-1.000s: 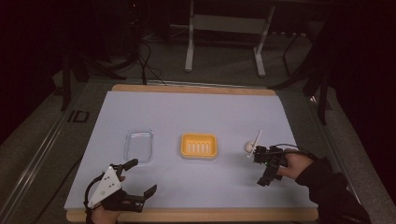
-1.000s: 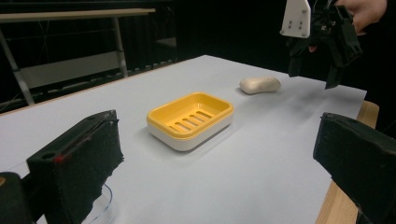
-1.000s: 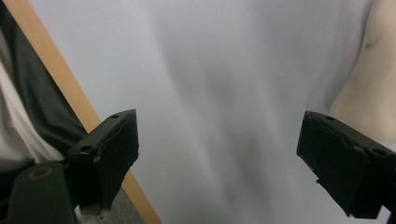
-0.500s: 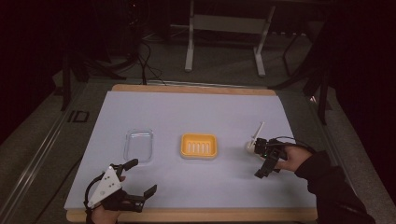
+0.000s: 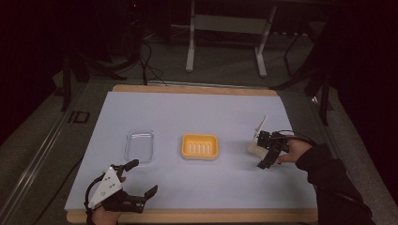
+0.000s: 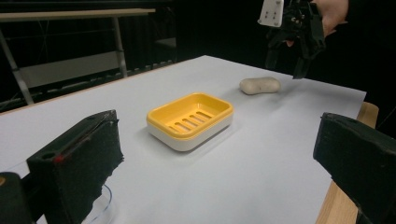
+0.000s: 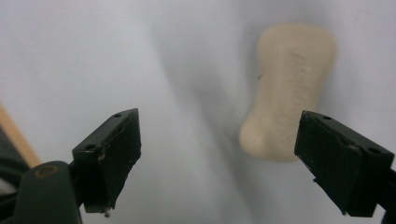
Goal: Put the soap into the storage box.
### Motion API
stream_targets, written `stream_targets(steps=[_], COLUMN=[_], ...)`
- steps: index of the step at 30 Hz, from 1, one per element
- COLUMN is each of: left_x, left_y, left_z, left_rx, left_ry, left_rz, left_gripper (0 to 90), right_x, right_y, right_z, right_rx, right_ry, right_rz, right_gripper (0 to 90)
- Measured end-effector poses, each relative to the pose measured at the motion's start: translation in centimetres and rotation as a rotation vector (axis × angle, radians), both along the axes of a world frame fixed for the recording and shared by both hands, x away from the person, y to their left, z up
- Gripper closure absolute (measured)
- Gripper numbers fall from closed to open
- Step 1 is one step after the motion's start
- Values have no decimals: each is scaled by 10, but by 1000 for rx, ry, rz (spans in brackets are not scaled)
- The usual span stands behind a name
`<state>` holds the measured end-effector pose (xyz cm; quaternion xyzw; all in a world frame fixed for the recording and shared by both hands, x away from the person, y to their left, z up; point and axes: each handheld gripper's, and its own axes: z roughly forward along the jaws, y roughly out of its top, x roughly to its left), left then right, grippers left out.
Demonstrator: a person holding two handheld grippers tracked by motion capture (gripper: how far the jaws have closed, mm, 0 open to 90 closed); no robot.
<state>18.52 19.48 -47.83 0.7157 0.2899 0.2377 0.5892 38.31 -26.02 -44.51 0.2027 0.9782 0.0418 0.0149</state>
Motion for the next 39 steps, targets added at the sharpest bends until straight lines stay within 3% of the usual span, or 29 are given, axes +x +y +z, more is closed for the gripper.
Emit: stream_targets(steps=[5, 8, 15, 25, 30, 34, 39], left_x=[0, 0, 0, -1, -1, -1, -1], left_y=[0, 0, 0, 0, 0, -1, -1], left_z=[0, 0, -1, 0, 0, -1, -1], left_rx=[-3, 2, 0, 5, 5, 9, 10], left_ry=[0, 0, 1, -4, -3, -3, -2], left_rz=[0, 2, -7, -8, -8, -8, -5], left_gripper=[12, 12, 12, 11, 11, 12, 12], right_x=[7, 11, 22, 34, 37, 39, 41], right_y=[0, -1, -1, -5, -8, -11, -12], right_z=[-2, -4, -7, -13, -20, -28, -36], right_rx=[3, 12, 13, 52, 79, 73, 62], right_ry=[-1, 21, -4, -58, -47, -30, -41], right_rz=[-20, -29, -19, -12, -39, -59, -61], right_gripper=[147, 188, 221, 312, 328, 347, 373])
